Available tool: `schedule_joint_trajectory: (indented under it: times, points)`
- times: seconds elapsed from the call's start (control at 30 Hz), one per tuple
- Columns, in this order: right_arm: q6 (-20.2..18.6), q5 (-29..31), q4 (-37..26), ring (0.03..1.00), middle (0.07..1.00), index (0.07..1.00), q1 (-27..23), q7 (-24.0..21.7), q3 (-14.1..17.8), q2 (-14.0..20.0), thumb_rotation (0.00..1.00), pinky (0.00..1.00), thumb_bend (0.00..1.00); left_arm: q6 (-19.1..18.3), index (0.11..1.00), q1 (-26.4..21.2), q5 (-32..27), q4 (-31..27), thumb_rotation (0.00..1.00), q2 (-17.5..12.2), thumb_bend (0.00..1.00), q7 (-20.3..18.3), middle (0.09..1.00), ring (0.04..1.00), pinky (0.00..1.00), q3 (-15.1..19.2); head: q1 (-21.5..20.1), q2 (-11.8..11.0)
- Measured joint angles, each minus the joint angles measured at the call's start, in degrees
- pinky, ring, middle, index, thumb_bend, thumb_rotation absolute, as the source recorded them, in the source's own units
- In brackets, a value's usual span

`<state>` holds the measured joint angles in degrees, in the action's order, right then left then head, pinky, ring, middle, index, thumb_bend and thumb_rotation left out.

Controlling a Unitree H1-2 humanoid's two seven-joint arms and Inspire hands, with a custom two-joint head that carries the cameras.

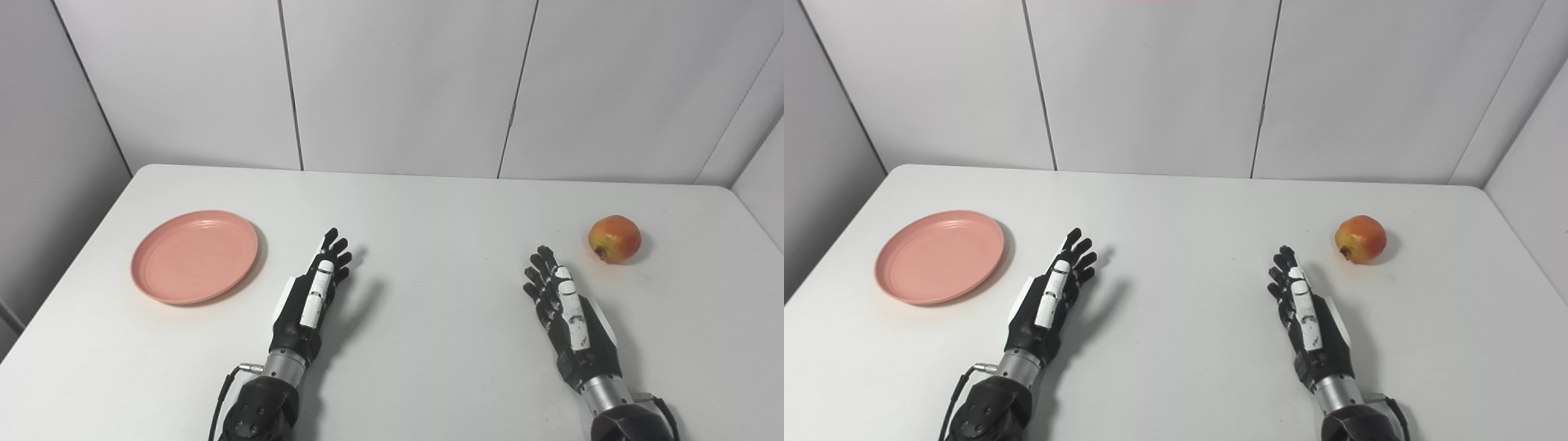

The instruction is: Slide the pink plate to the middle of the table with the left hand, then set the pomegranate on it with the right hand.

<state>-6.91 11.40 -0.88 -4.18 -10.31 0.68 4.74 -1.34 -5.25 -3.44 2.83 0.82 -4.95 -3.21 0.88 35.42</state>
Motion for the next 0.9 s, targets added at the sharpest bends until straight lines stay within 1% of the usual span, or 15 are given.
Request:
schedule_joint_trajectory:
  times: [0.27, 0.77, 0.87, 0.9]
  points:
    - [0.1, -0.2, 0.1, 1.0, 1.0, 1.0, 0.0, -0.1, 0.0, 0.1, 1.0, 1.0, 0.35, 0.0, 0.976, -0.1, 0.0, 0.1, 1.0, 0.0, 0.4, 0.0, 0.971, 0.952, 0.96, 0.0, 0.1, -0.1]
    - [0.2, -0.1, 0.2, 1.0, 1.0, 1.0, -0.1, -0.1, 0.0, 0.1, 1.0, 1.0, 0.34, 0.1, 0.972, -0.1, 0.0, 0.2, 1.0, 0.0, 0.4, 0.1, 0.968, 0.949, 0.95, 0.0, 0.3, 0.0]
    - [0.3, -0.1, 0.3, 1.0, 1.0, 1.0, -0.1, -0.1, 0.0, 0.1, 1.0, 1.0, 0.33, 0.1, 0.975, -0.1, 0.0, 0.2, 1.0, 0.0, 0.4, 0.1, 0.97, 0.951, 0.95, 0.0, 0.4, -0.1]
    - [0.4, -0.1, 0.4, 1.0, 1.0, 1.0, -0.1, -0.2, 0.0, 0.1, 1.0, 1.0, 0.32, 0.1, 0.975, -0.1, 0.0, 0.2, 1.0, 0.0, 0.4, 0.1, 0.97, 0.951, 0.95, 0.0, 0.6, -0.4]
